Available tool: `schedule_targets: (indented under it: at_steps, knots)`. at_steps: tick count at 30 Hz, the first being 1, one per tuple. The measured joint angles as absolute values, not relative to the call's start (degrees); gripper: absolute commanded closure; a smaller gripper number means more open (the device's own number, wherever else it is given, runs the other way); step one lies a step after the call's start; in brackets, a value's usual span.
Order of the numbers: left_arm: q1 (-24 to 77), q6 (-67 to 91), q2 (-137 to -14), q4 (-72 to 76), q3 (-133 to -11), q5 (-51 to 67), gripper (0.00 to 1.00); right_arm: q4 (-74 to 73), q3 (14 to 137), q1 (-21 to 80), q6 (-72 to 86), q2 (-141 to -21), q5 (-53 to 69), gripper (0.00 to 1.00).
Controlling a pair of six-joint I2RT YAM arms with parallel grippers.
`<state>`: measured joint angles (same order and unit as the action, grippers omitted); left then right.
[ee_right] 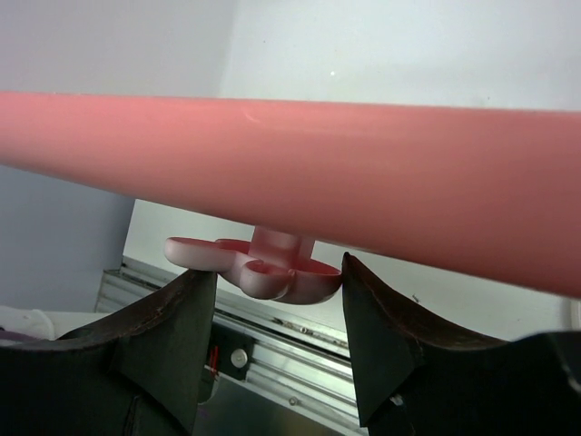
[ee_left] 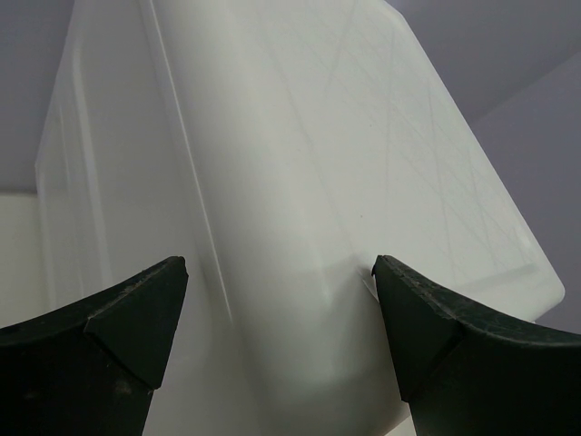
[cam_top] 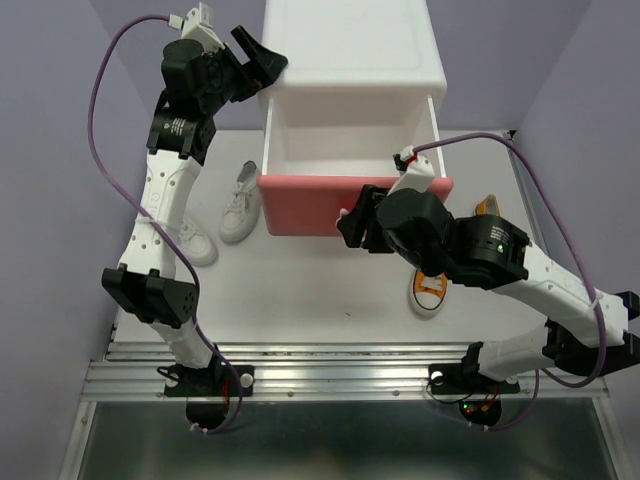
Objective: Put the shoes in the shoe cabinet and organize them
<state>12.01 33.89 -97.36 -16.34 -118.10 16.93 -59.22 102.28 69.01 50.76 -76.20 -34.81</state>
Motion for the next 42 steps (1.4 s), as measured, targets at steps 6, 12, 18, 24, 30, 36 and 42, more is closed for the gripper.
schedule_targets:
  at_steps: [6, 12, 18, 24, 30, 36, 42]
  knots:
    - [12.2, 33.9, -96.7, -15.5, -117.1, 15.8, 0.07, -62.5, 102.5, 69.9, 51.5, -74.6, -33.5, 0.99]
    - [12.4, 33.9, -95.8, -14.1, -115.3, 14.8, 0.07, -64.6, 102.6, 70.4, 51.9, -73.5, -32.3, 0.99]
    - [12.4, 33.9, -95.7, -13.5, -114.8, 14.5, 0.07, -64.7, 102.0, 70.5, 51.2, -72.3, -30.9, 0.99]
    - [12.6, 33.9, -95.7, -13.4, -114.8, 13.8, 0.07, -64.4, 98.9, 70.6, 51.1, -69.3, -26.9, 0.99]
    - [12.7, 33.9, -95.7, -13.4, -114.8, 13.2, 0.07, -64.7, 95.4, 72.4, 50.9, -67.1, -20.5, 0.89]
    - [12.7, 33.9, -95.7, -13.4, -114.8, 13.1, 0.07, -61.9, 94.8, 72.4, 50.1, -66.7, -16.9, 0.61]
    - [12.8, 34.0, -95.7, -13.4, -114.8, 13.0, 0.07, -62.2, 99.2, 72.4, 48.6, -70.4, -11.3, 0.0]
